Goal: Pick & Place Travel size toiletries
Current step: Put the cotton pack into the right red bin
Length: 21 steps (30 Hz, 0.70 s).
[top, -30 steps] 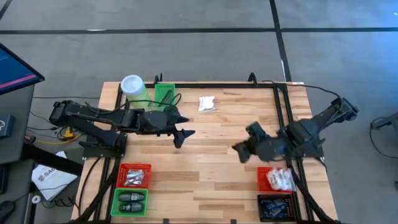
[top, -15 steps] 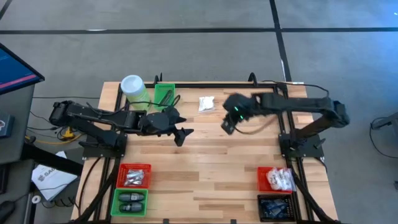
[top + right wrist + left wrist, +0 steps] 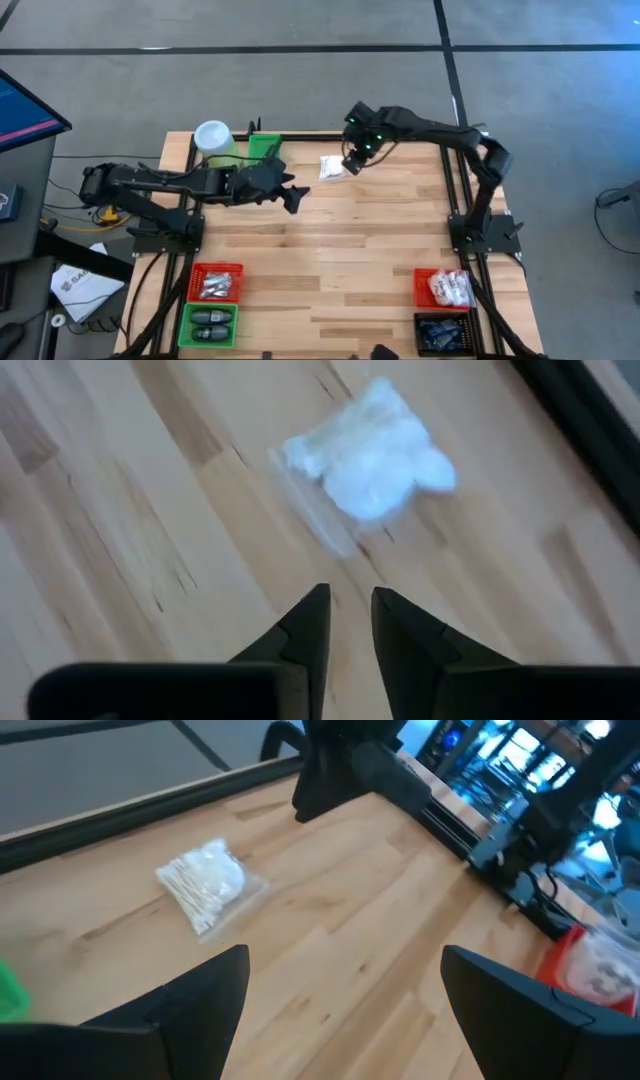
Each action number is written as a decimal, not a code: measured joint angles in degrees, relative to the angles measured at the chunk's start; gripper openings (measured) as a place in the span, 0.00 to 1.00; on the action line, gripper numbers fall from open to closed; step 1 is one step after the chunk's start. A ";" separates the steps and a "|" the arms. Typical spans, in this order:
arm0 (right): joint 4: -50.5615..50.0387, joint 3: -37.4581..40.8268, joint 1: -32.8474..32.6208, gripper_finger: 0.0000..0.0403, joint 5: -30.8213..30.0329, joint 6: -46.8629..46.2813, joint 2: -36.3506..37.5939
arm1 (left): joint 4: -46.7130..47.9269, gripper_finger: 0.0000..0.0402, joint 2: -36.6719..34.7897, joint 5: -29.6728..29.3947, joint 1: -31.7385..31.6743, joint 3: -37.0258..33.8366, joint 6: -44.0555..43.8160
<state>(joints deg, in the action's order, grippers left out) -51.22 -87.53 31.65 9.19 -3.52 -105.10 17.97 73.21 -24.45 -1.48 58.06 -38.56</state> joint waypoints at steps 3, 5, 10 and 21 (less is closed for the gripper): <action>-2.91 -5.99 0.02 0.16 0.15 3.94 -3.74 | 0.07 0.78 0.00 0.15 -1.75 0.00 0.26; -2.81 -9.33 0.00 0.14 0.14 5.02 -5.59 | -0.14 0.73 0.52 1.43 -3.71 0.02 1.12; -2.61 -15.17 0.49 0.08 0.16 5.62 -8.60 | -0.10 0.47 3.00 5.96 -9.04 -0.04 2.29; -8.85 -15.76 3.27 0.01 4.52 5.35 -5.33 | -10.02 0.01 17.75 18.21 -18.05 2.93 7.42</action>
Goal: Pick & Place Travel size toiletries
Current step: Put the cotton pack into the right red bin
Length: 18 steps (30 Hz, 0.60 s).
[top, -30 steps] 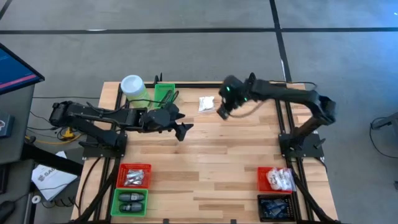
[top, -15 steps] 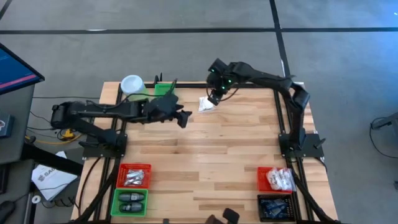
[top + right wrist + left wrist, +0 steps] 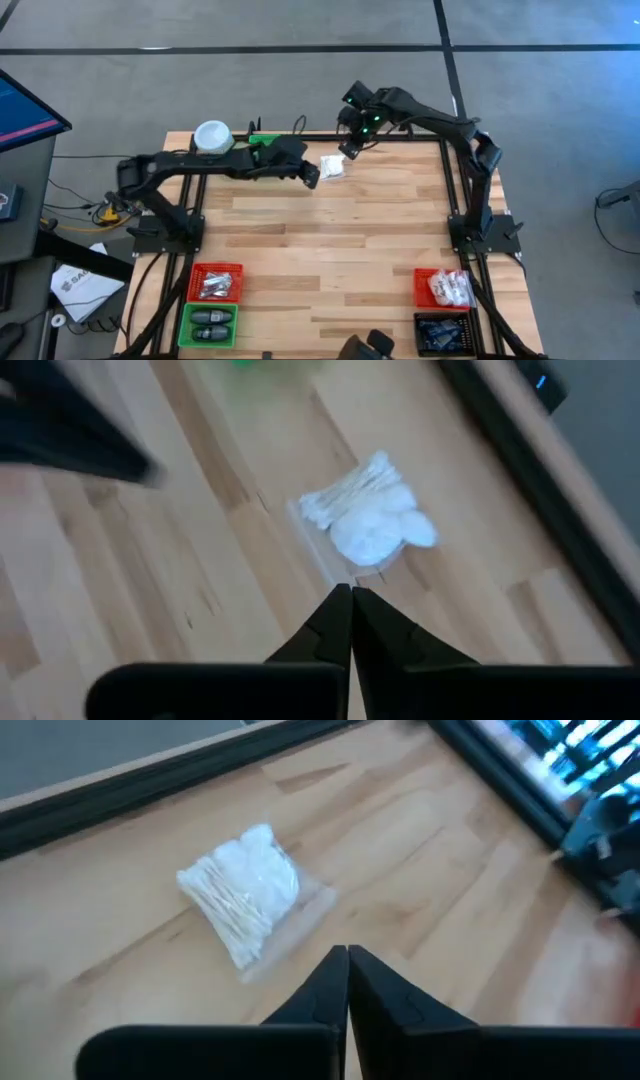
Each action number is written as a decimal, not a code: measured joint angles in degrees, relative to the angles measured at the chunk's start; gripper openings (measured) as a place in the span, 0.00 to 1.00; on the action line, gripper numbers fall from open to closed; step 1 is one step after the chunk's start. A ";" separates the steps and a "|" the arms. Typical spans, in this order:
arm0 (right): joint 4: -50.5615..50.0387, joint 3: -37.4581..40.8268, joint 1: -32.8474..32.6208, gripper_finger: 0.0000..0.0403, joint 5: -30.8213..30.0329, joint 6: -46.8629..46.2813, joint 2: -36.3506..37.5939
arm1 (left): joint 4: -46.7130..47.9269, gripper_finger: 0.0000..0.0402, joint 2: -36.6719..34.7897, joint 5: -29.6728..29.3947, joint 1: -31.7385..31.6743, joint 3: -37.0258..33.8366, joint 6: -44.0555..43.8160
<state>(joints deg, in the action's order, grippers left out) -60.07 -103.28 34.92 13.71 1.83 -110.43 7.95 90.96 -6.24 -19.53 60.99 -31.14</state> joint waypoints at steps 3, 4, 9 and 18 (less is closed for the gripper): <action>0.04 0.00 1.16 0.00 0.05 -0.21 3.87 | -0.22 0.00 5.34 0.65 -1.49 4.29 2.91; 0.06 0.00 1.53 0.00 0.03 -0.58 4.92 | 0.05 0.00 6.96 0.73 -1.80 5.77 3.90; -0.29 0.00 3.04 0.00 0.18 -1.94 9.77 | -0.11 0.00 13.14 0.76 -3.25 12.98 7.56; 5.75 4.98 3.17 0.00 3.58 -6.97 19.35 | 2.32 0.00 22.28 6.21 -6.89 19.26 6.80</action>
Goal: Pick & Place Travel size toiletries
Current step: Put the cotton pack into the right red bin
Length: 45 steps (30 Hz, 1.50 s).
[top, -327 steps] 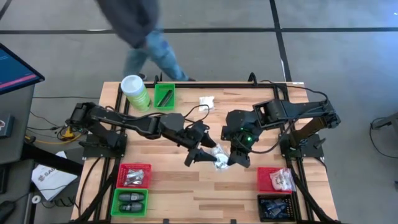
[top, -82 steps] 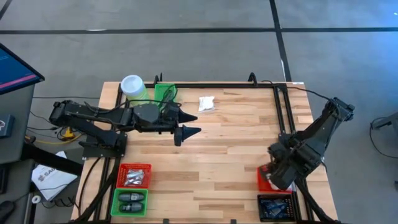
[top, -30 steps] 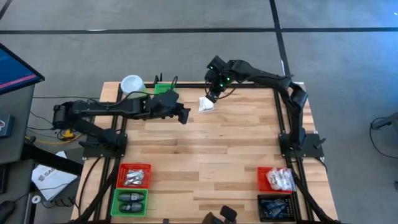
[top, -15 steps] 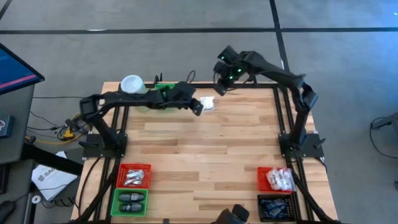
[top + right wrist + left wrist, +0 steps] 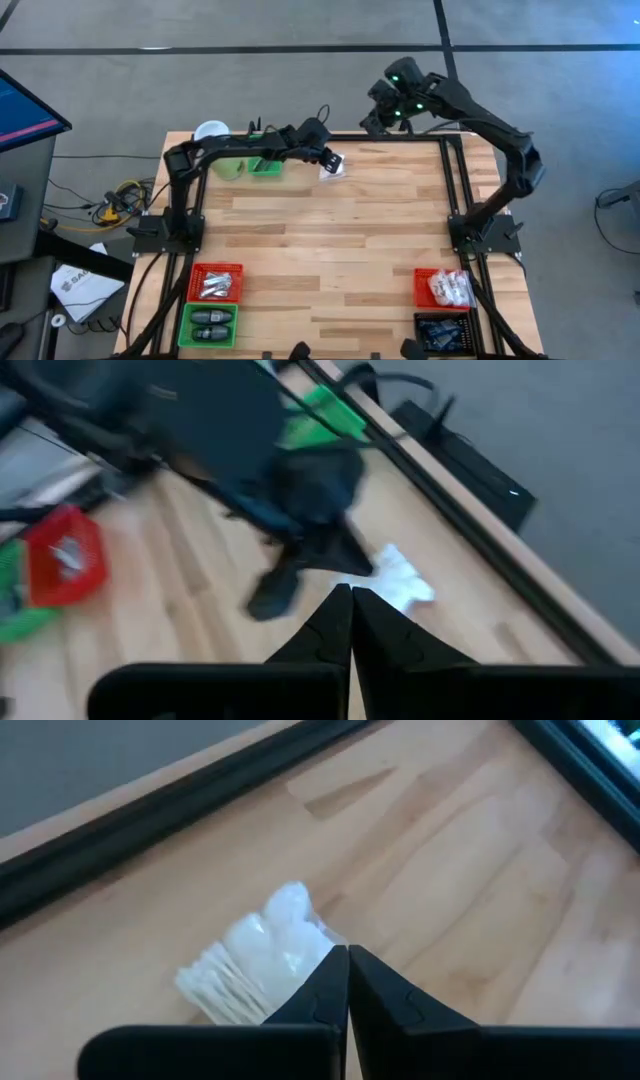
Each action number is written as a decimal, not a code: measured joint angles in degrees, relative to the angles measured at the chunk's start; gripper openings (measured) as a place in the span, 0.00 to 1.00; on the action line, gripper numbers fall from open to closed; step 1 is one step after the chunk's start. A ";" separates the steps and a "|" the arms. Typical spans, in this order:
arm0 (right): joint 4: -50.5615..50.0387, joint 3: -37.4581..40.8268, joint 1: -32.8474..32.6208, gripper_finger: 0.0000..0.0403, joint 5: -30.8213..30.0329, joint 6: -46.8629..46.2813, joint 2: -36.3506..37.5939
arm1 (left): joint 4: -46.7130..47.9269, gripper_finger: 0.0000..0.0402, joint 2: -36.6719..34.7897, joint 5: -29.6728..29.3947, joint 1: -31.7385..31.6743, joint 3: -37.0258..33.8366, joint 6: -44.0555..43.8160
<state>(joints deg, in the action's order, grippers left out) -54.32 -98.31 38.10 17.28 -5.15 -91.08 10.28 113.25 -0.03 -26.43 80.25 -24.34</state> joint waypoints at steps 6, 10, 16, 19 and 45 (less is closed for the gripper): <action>4.00 6.70 0.71 0.00 2.32 -3.83 7.16 | 2.14 0.00 2.79 2.77 0.01 2.09 0.01; 3.67 8.00 0.54 0.00 2.40 -4.59 9.85 | 3.67 0.00 3.99 3.25 0.42 2.99 -0.11; 4.07 8.01 0.60 0.00 2.38 -6.14 11.94 | 4.81 0.00 6.66 3.12 0.30 3.14 -1.41; 4.02 8.03 0.56 0.00 2.38 -6.51 12.42 | 6.65 0.00 8.31 3.47 0.47 3.10 -1.71; 3.09 8.03 0.53 0.00 3.86 -6.87 12.49 | 20.18 0.00 8.68 7.61 5.56 3.95 5.08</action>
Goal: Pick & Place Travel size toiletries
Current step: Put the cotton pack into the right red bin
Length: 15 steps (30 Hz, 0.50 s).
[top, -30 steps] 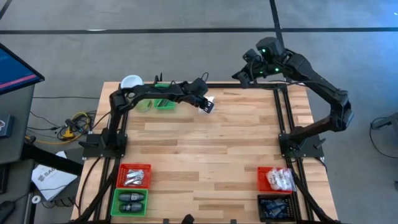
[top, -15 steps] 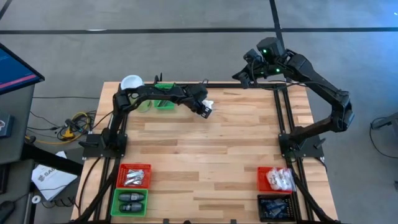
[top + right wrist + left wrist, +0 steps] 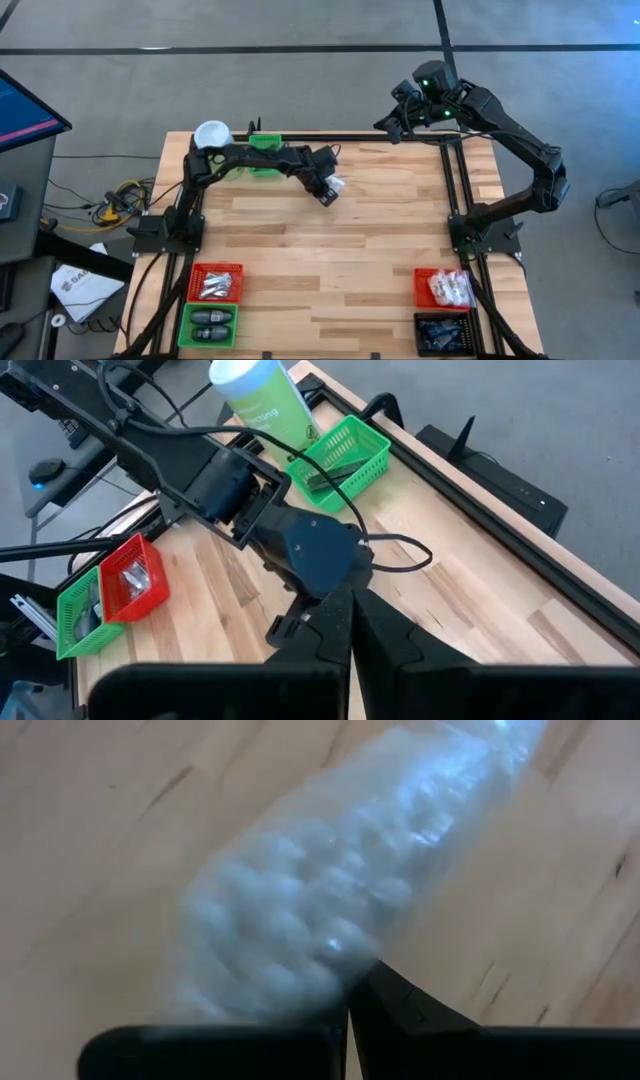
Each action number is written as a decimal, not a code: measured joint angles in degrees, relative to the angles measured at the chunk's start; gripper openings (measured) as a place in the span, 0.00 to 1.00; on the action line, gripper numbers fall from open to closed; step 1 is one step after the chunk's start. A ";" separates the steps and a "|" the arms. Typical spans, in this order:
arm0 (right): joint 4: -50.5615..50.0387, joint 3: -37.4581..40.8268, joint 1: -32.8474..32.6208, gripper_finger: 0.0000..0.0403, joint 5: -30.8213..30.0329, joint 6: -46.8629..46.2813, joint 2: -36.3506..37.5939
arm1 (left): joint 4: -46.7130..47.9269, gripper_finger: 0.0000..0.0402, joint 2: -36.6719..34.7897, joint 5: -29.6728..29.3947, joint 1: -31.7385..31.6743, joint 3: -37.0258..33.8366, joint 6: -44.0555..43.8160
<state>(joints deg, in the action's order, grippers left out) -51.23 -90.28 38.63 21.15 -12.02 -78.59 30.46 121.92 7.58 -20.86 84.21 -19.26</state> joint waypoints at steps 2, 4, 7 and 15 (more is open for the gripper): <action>-0.50 0.00 0.00 0.00 0.00 0.01 0.00 | 0.89 0.00 -0.02 1.41 0.21 0.30 1.55; -1.30 0.00 0.00 0.00 0.02 0.21 0.00 | 1.50 0.00 -0.02 2.95 0.90 0.30 2.75; -2.99 0.00 0.00 0.00 0.04 0.59 0.00 | 2.38 0.00 -0.02 4.58 2.47 0.30 3.95; -5.55 0.00 -0.04 0.00 0.53 2.38 -0.02 | 5.33 0.00 -0.02 6.32 7.81 0.30 7.86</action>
<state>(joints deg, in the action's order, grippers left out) -56.78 -90.28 38.59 21.68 -9.64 -78.61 35.79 121.91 13.90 -13.05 84.51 -11.39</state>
